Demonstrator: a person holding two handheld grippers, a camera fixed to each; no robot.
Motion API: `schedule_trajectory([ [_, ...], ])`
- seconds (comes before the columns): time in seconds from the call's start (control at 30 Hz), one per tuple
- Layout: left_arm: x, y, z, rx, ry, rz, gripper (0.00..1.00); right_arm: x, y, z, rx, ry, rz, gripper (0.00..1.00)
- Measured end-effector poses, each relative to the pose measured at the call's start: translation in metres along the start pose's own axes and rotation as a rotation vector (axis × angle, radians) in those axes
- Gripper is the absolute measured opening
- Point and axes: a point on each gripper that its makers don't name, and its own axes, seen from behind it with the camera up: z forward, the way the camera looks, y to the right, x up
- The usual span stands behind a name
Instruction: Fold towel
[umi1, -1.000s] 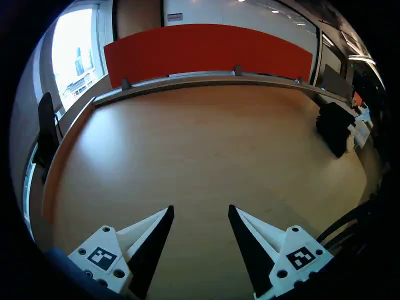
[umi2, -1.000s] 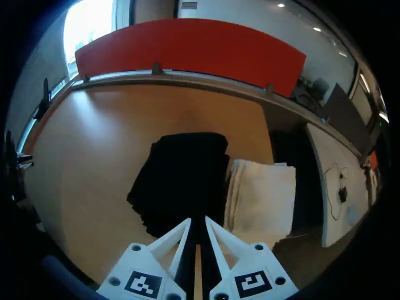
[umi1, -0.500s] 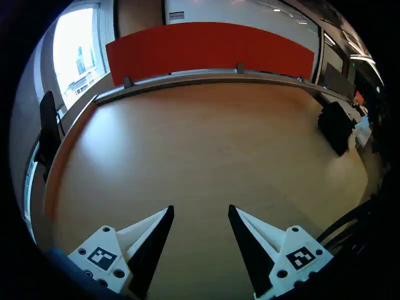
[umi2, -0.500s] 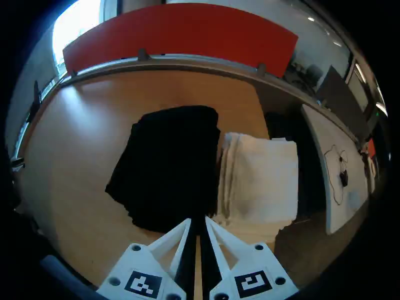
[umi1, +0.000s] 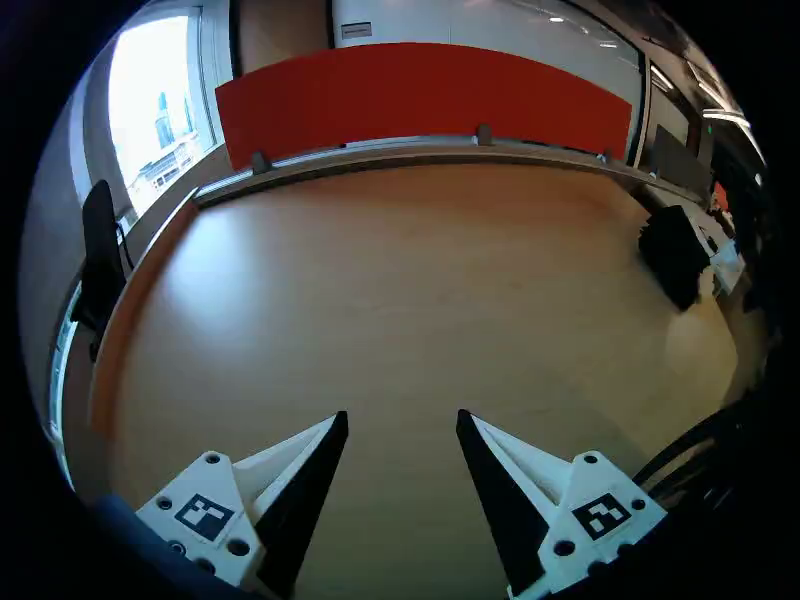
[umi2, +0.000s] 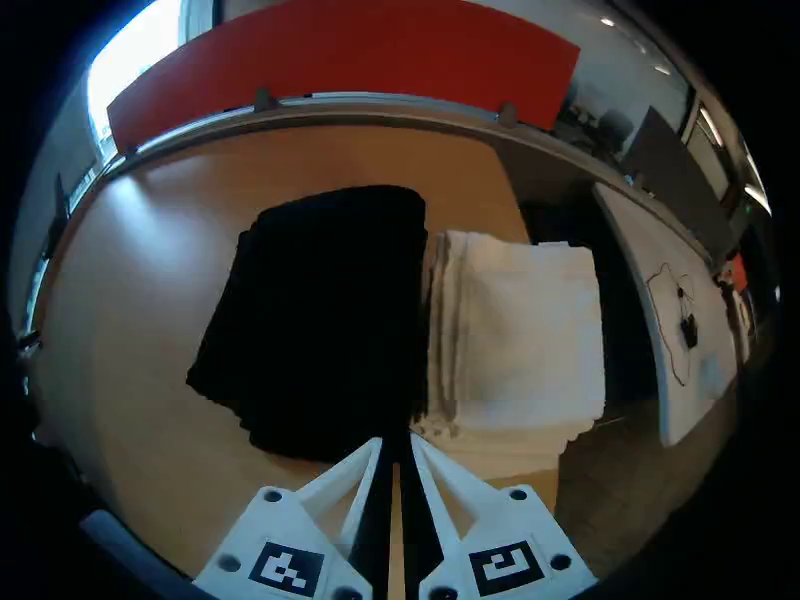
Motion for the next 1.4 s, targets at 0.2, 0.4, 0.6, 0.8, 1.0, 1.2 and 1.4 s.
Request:
schedule_trajectory([
  [0.2,-0.001,0.001,0.001,-0.001,-0.002,0.004,0.80,-0.003,0.002,0.001,-0.008,-0.008,0.008,0.05],
  [0.4,-0.001,0.001,0.000,-0.001,-0.001,0.001,0.80,-0.007,0.003,0.003,-0.012,-0.011,0.019,0.05],
  [0.6,-0.001,0.001,0.000,0.000,0.000,0.000,0.80,-0.005,0.002,0.002,-0.018,0.013,0.028,0.06],
  [0.8,0.000,0.003,0.000,-0.005,0.003,-0.002,0.80,-0.005,0.003,-0.003,-0.038,0.038,0.032,0.11],
  [1.0,0.000,0.006,0.001,-0.013,0.005,0.002,0.80,-0.005,0.004,-0.008,-0.059,0.064,0.045,0.54],
  [1.2,0.002,0.007,0.000,-0.018,0.009,0.005,0.80,-0.005,0.003,-0.011,-0.062,0.082,0.061,0.80],
  [1.4,0.005,0.007,-0.001,-0.021,0.015,0.006,0.80,-0.004,0.000,-0.012,-0.059,0.087,0.063,0.82],
])
